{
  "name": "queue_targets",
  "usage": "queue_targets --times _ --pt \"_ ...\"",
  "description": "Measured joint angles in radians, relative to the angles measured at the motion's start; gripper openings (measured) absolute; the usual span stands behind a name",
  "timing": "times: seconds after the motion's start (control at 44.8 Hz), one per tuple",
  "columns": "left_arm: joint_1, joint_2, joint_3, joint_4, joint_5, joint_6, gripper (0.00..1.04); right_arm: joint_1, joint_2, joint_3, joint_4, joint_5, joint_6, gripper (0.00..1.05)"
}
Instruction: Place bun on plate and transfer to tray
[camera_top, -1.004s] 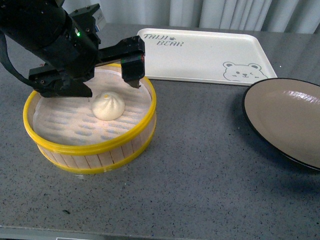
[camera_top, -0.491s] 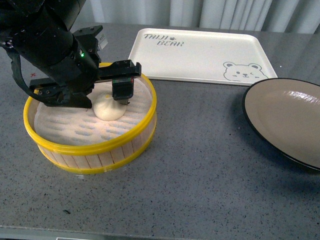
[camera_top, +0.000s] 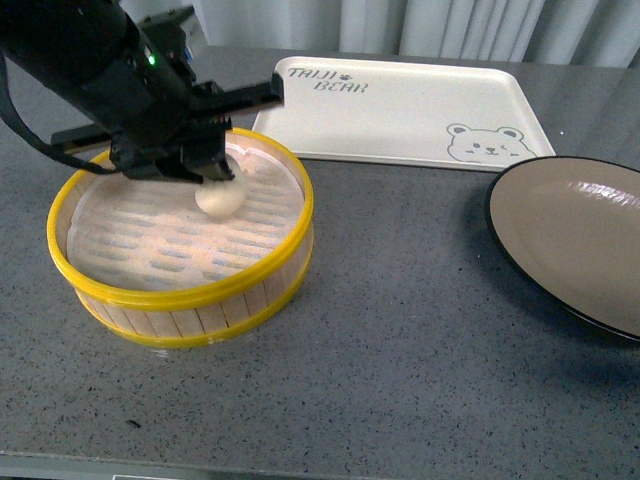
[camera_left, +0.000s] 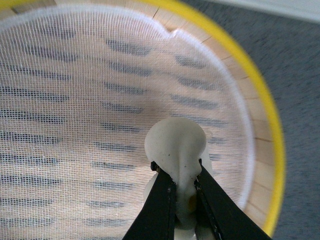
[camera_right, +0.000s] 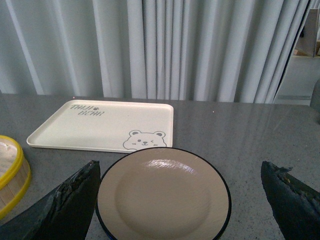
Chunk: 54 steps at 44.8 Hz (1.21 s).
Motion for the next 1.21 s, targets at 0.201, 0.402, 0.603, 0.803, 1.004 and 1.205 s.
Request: queue_targets --times 0.201,0.402,0.603,0.803,1.004,1.205 --pt "-0.089 -0.027 0.124 0.053 0.121 -0.165 0.05 0.0 0.0 0.0 0.0 0.0 0.0 0.96" --pt "-0.252 0.142 0.326 0.055 0.176 -0.248 0.05 0.0 0.0 0.0 0.0 0.0 0.0 0.96" --pt "-0.402 0.346 0.548 -0.002 0.232 -0.317 0.08 0.0 0.0 0.0 0.0 0.0 0.0 0.96" --pt "-0.429 0.428 0.714 -0.031 0.253 -0.412 0.54 0.0 0.0 0.0 0.0 0.0 0.0 0.96" --pt "-0.436 0.451 0.745 -0.089 0.253 -0.402 0.93 0.0 0.0 0.0 0.0 0.0 0.0 0.96" --pt "-0.44 0.452 0.746 -0.112 0.246 -0.374 0.98 0.0 0.0 0.0 0.0 0.0 0.0 0.96"
